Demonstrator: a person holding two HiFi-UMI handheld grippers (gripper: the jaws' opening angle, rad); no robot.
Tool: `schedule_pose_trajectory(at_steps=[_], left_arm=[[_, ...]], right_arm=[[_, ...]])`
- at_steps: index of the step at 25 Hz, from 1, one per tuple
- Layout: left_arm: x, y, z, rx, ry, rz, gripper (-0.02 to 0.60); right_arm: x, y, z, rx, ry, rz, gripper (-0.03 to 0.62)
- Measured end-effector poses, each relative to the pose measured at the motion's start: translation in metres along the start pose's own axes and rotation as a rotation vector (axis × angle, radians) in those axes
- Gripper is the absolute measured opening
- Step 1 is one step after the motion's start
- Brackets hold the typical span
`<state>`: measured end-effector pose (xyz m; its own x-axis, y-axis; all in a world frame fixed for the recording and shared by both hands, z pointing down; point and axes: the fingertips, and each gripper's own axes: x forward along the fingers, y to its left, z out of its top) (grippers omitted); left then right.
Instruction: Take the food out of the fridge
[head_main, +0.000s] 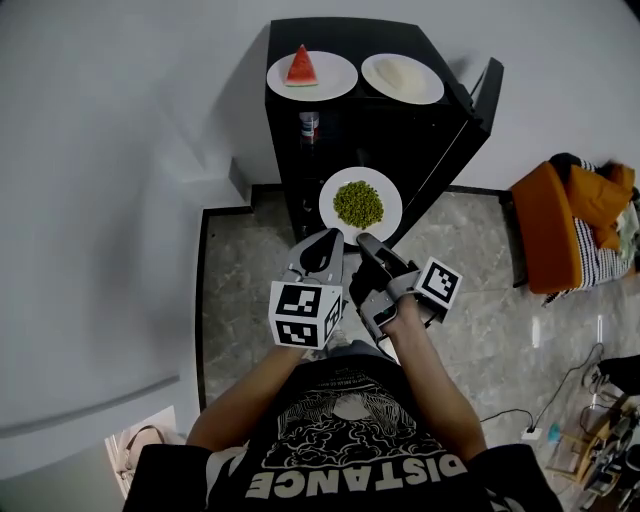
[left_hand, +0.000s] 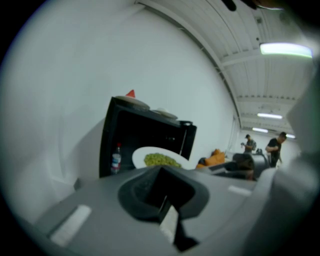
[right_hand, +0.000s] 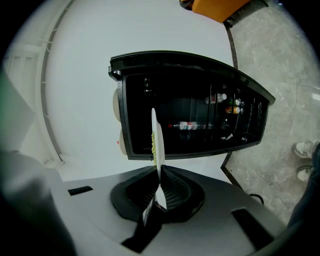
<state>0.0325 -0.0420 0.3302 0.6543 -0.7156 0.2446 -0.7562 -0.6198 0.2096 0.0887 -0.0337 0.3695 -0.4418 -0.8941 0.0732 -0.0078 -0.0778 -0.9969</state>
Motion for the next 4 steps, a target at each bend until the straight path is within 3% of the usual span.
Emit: schedule_pose_trajectory(at_steps=[4], left_arm=[[0.0008,0.0006,0.0006,0.001,-0.002,-0.001,0.002]], right_arm=[[0.0007,0.0002,-0.0002,0.002,0.004,0.004,0.011]])
